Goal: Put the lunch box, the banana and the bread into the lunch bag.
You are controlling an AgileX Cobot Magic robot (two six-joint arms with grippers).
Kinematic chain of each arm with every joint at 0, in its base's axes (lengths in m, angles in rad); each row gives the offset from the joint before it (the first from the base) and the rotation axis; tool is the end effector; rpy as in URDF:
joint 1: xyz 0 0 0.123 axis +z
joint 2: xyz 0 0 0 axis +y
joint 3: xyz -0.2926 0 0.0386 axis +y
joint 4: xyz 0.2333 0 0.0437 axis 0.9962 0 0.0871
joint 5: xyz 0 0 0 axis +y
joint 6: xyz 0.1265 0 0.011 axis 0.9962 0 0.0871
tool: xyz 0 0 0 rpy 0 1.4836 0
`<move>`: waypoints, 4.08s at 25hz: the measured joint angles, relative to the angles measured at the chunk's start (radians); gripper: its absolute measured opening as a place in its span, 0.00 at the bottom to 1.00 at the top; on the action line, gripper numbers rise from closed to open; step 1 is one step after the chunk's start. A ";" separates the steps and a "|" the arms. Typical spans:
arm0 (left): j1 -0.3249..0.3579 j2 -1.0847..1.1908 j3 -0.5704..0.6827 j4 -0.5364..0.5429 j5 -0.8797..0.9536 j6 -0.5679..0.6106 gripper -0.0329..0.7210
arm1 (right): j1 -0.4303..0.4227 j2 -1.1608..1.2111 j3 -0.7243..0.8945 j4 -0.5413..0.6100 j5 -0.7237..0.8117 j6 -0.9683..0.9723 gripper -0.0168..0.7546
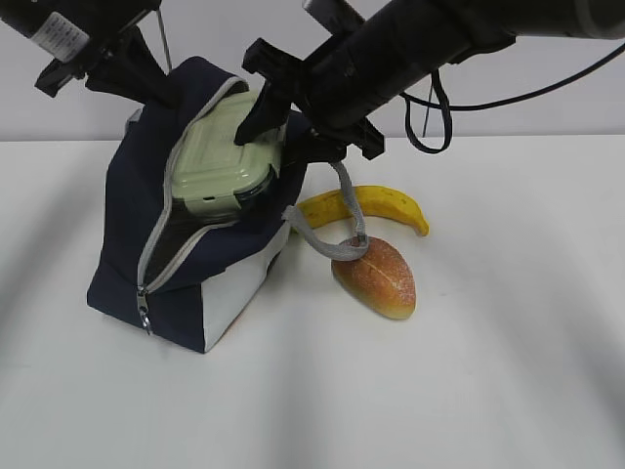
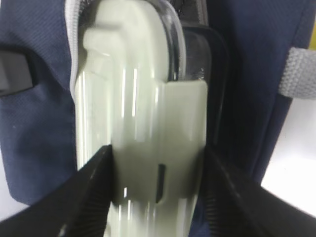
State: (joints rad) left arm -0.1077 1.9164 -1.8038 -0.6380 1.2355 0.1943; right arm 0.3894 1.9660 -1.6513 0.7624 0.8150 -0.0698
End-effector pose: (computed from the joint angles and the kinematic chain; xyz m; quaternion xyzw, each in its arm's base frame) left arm 0.4014 -0.1152 0.3051 0.0855 0.9360 -0.3019 0.1598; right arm 0.3952 0.2312 0.2628 -0.0329 0.9125 0.3624 0.1871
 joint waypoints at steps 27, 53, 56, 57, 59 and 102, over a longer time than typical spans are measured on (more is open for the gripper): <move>0.000 0.000 0.000 0.001 -0.001 0.000 0.04 | 0.103 0.292 -0.203 -0.039 -0.086 0.095 0.52; 0.000 0.002 0.000 0.014 -0.002 0.000 0.04 | -0.011 0.218 -0.252 -0.054 0.194 0.016 0.70; 0.000 0.002 0.000 0.016 -0.002 0.000 0.04 | -0.039 0.165 -0.306 -0.067 0.262 0.007 0.70; 0.000 0.002 0.000 0.016 -0.002 0.000 0.04 | -0.046 0.147 -0.326 -0.075 0.294 0.006 0.70; 0.000 0.002 0.000 0.016 -0.002 0.000 0.04 | -0.055 0.118 -0.375 -0.129 0.357 -0.001 0.70; 0.000 0.002 0.000 0.094 -0.002 -0.001 0.04 | -0.148 0.311 -0.358 -0.762 0.286 -0.542 0.70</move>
State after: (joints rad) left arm -0.1077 1.9184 -1.8038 -0.5442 1.2339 0.1934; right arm 0.2416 2.2769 -2.0097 0.0000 1.1006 -0.6114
